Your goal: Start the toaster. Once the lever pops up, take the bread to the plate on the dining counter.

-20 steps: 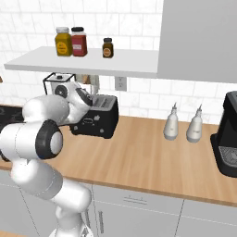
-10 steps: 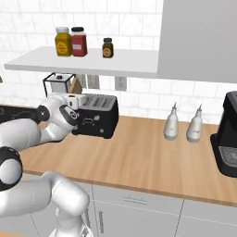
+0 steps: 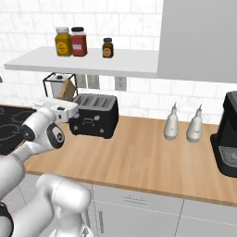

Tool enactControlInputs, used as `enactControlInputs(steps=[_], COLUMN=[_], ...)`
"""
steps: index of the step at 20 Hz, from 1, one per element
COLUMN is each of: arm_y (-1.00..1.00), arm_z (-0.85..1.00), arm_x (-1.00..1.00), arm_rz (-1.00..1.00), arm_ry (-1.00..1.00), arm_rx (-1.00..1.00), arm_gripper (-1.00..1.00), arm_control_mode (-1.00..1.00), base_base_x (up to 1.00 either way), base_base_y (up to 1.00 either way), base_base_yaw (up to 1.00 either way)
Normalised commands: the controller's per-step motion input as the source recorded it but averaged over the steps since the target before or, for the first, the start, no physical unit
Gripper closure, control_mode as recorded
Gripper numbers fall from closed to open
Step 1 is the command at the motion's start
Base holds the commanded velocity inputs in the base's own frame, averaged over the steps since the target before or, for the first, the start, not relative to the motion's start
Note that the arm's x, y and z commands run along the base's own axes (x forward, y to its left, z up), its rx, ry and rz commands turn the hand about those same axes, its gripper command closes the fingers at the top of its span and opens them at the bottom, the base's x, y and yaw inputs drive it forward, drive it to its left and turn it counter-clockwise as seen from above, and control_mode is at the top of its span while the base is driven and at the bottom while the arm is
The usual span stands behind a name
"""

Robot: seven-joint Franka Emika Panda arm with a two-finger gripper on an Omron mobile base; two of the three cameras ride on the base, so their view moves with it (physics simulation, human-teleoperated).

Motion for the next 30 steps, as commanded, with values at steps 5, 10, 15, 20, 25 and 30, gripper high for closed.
enactControlInputs(steps=[5,10,15,20,25,30], arm_y=[0.00,0.00,0.00,-0.13,-0.39,-0.11], arm_z=[1.00,0.82,0.26,0.02,0.19,0.08], arm_x=[-1.00,-1.00,-0.93,-0.74,-0.74,-0.40], arm_rz=[-0.08,-0.10,-0.12,-0.10,-0.02,0.00], arm_ry=[0.04,0.19,0.37,0.43,0.29,0.20], arm_rx=[0.10,0.09,0.07,0.13,0.18,0.09], arm_gripper=[1.00,1.00,1.00,1.00,1.00,1.00], arm_control_mode=[-1.00,-1.00,-1.00,-1.00,-1.00,-1.00], base_base_x=[0.00,0.00,0.00,0.00,0.00,0.00], base_base_y=[0.00,0.00,0.00,0.00,0.00,0.00], base_base_yaw=[0.00,0.00,0.00,0.00,0.00,0.00])
